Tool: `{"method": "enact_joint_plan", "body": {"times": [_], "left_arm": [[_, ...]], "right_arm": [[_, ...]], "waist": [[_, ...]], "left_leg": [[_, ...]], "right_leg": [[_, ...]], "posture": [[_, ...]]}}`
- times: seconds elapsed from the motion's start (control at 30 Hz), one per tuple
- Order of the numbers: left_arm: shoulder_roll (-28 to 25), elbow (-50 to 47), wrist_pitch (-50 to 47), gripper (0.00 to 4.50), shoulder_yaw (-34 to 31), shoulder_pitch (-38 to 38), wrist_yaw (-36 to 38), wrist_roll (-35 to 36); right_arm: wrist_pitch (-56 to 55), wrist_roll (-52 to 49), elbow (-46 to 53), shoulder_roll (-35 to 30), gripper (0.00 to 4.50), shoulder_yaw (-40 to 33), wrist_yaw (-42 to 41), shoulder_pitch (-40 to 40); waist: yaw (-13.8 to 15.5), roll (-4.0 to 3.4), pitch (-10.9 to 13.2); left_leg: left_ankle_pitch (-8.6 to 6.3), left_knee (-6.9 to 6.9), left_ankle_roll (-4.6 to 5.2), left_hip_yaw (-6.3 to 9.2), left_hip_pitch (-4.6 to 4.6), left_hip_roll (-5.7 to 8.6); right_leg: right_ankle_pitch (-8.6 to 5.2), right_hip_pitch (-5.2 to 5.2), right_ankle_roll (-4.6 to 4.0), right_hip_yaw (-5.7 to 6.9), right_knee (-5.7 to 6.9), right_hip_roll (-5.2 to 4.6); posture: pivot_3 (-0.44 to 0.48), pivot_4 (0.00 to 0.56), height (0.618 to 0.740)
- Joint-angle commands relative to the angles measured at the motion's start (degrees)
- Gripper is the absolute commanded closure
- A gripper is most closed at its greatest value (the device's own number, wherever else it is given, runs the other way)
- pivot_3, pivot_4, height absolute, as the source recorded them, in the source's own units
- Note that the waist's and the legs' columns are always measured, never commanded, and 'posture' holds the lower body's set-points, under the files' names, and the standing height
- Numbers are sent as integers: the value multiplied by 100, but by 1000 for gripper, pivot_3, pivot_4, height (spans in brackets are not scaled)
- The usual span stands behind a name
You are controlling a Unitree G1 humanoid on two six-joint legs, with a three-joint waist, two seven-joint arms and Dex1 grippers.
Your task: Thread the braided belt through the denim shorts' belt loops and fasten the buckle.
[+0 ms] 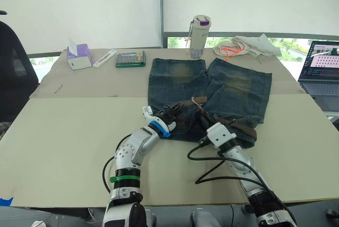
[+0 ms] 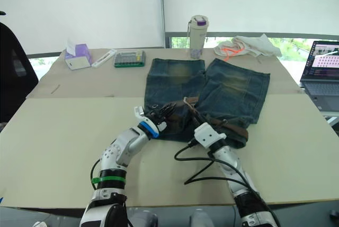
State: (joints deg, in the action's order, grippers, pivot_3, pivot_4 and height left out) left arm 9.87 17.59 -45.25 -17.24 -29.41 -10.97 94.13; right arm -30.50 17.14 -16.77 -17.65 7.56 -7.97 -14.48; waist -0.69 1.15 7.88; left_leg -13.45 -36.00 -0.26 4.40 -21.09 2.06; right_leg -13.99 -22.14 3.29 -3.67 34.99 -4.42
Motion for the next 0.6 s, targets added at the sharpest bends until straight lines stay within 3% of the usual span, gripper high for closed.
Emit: {"method": "enact_joint_plan", "body": {"times": [0.03, 0.23, 0.3, 0.37, 0.5, 0.6], "left_arm": [[335, 104, -180, 4500, 225, -175, 188, -186], [306, 141, -200, 4500, 221, -227, 376, -487], [315, 176, -185, 4500, 190, -211, 382, -539], [317, 194, -174, 4500, 169, -200, 389, -574], [289, 255, -181, 4500, 144, -202, 451, -681], [285, 334, -167, 4500, 141, -223, 482, -762]], "right_arm": [[-391, 358, 74, -210, 4452, 264, -57, -62], [-90, -11, 301, -438, 4452, 206, -454, 93], [102, -601, 587, -548, 3408, 164, -988, 235], [295, -1048, 858, -636, 2731, 83, -1346, 354], [2282, -3177, 2085, -712, 1247, -448, -2154, 672], [4367, -4925, 2829, -632, 1047, -931, -1924, 710]], "waist": [[4, -1, -1], [1, 0, -1], [9, 0, -1], [8, 1, -1], [13, 1, -1], [29, 1, -1]], "left_leg": [[0, 0, 0, -1, 0, 0], [2, 0, -3, -3, 1, 3], [2, 0, -4, -2, 0, 3], [2, -2, -3, 0, 1, 3], [2, -4, -3, 5, 0, 2], [1, -5, -2, 15, -1, 1]], "right_leg": [[0, 0, 0, 0, 0, 0], [0, 3, 0, 0, 0, 1], [0, 3, 0, 0, -1, 0], [-1, 9, 1, 0, -2, 0], [-1, 10, 1, 1, 0, 0], [-1, 11, 1, 1, 0, -1]], "posture": [[0, 150, 740], [0, 150, 740], [0, 150, 740], [0, 150, 740], [0, 150, 740], [0, 150, 740]]}}
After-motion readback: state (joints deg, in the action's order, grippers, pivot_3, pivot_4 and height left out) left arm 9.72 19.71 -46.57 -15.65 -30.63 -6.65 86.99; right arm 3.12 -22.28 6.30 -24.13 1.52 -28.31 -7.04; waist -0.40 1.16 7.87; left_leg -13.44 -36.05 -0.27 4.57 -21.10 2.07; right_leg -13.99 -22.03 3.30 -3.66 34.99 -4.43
